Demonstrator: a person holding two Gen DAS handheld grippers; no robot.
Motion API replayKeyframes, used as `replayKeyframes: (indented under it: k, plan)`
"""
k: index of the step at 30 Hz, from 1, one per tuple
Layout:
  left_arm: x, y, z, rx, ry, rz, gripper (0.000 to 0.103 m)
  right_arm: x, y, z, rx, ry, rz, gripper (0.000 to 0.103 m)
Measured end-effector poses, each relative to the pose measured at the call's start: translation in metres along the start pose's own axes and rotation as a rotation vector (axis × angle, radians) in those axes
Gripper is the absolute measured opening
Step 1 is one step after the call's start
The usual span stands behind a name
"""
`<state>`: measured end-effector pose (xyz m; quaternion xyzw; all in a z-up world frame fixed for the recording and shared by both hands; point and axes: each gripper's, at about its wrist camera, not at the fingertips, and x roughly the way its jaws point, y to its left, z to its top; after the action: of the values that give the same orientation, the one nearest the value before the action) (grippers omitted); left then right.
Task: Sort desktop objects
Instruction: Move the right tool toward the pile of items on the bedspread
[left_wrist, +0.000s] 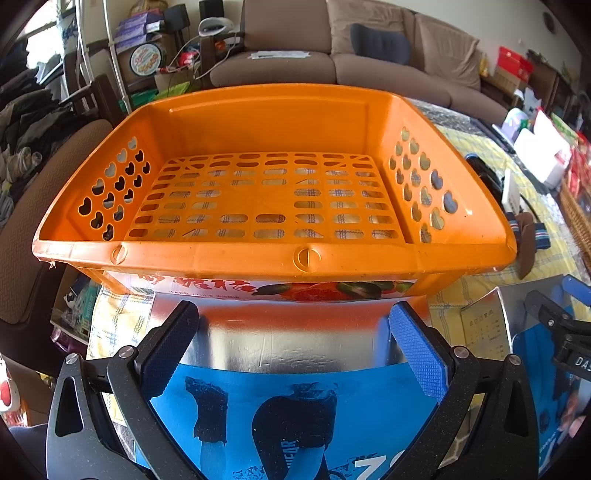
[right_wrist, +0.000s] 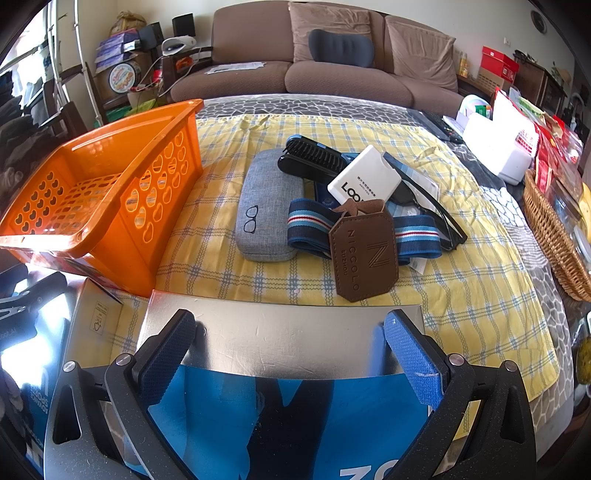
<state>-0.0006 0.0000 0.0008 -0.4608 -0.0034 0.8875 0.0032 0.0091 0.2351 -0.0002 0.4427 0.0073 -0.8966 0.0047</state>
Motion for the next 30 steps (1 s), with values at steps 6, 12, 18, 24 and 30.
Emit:
replayKeyframes:
  k: [6, 12, 18, 24, 30]
  plan:
    - [-0.003, -0.001, -0.002, 0.003, 0.017, -0.008, 0.103, -0.001, -0.001, 0.001, 0.0, 0.0, 0.0, 0.103]
    - [-0.006, 0.0, -0.004, 0.011, 0.028, -0.02, 0.103, -0.003, 0.0, 0.004, 0.001, 0.005, 0.003, 0.103]
    - [-0.018, 0.0, -0.004, 0.006, -0.008, -0.033, 0.103, -0.009, -0.009, 0.005, 0.05, -0.011, 0.054, 0.103]
    - [-0.033, -0.009, 0.004, 0.02, -0.023, -0.074, 0.103, -0.023, -0.014, 0.015, 0.04, -0.029, 0.03, 0.103]
    - [-0.05, -0.024, 0.017, 0.053, -0.054, -0.123, 0.103, -0.031, -0.02, 0.024, 0.016, -0.036, 0.024, 0.103]
